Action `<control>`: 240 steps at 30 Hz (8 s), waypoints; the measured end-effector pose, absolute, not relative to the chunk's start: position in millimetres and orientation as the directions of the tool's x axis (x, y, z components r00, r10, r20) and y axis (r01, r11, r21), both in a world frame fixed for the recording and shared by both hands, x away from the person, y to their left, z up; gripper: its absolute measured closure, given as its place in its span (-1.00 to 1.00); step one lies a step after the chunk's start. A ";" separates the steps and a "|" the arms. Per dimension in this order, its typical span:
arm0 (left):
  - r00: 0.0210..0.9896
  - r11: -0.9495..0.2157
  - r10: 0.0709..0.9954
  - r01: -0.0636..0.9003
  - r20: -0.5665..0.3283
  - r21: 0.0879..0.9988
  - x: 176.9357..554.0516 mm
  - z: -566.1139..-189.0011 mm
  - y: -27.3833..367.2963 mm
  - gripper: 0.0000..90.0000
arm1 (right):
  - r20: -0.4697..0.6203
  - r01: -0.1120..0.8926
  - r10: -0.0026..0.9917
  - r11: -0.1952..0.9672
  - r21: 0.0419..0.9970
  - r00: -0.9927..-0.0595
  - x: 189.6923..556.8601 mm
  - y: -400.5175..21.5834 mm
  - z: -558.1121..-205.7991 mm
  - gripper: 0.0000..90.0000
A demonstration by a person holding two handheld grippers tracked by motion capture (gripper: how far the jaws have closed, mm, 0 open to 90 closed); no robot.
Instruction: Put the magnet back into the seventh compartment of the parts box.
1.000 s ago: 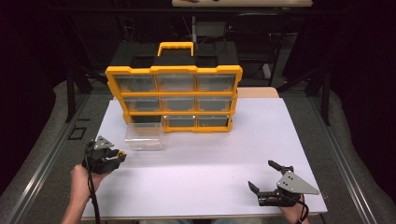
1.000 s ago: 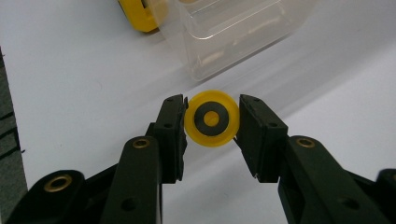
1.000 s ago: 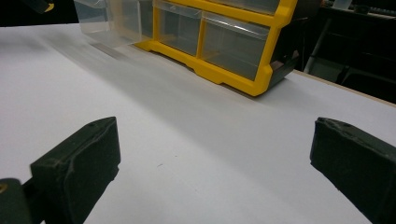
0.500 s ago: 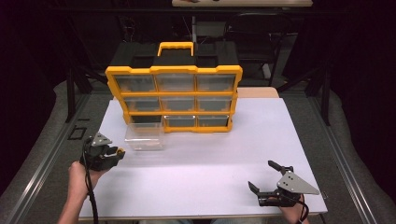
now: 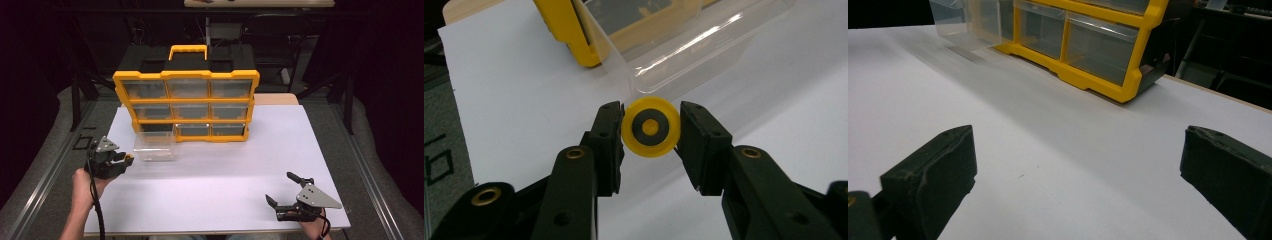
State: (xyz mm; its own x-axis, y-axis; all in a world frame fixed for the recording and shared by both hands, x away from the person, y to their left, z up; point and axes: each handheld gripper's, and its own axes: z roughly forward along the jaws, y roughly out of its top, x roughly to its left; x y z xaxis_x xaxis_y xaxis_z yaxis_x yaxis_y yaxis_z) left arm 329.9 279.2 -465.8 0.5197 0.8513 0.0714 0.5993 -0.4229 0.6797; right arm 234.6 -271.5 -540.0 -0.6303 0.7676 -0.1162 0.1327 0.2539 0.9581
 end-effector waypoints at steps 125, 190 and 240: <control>0.558 -0.406 0.830 0.577 0.020 0.709 394.1 -445.5 216.0 0.39 | -0.130 0.121 0.767 0.262 0.957 -0.628 234.0 -271.4 -539.0 -0.97; 0.554 -0.456 0.830 0.607 0.065 0.651 407.9 -467.6 211.8 0.38 | -0.116 0.141 0.767 0.260 0.955 -0.631 233.8 -271.4 -540.7 -0.97; 0.529 -0.426 0.842 0.534 0.104 0.730 389.8 -448.1 210.9 -0.92 | -0.118 0.142 0.754 0.270 0.952 -0.646 234.5 -269.8 -541.4 -0.97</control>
